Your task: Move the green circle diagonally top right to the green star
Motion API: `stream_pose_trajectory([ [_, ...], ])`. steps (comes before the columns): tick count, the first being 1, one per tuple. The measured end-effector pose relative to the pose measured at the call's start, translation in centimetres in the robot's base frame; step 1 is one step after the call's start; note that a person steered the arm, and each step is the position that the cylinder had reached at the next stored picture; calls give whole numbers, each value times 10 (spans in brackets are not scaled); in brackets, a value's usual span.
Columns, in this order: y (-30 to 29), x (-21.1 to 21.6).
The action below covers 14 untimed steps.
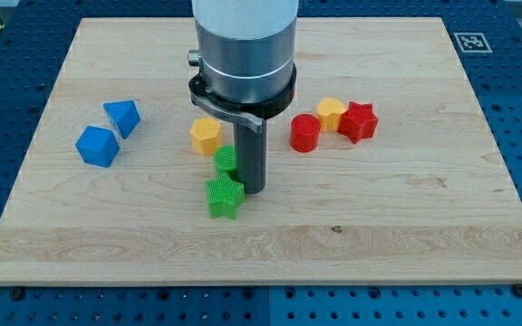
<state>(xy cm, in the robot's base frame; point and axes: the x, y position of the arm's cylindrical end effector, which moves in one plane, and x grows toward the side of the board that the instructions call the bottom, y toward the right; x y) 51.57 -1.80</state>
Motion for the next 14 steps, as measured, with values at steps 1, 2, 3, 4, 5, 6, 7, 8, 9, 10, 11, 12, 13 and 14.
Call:
stream_pose_trajectory([
  [1,0,4],
  [2,4,10],
  [3,17,15],
  [4,38,18],
  [5,63,7],
  [6,76,-15],
  [7,75,-39],
  [8,51,-55],
  [9,17,-60],
  [10,-12,-60],
  [11,-43,-57],
  [12,-65,-49],
  [13,-75,-49],
  [14,-78,-49],
])
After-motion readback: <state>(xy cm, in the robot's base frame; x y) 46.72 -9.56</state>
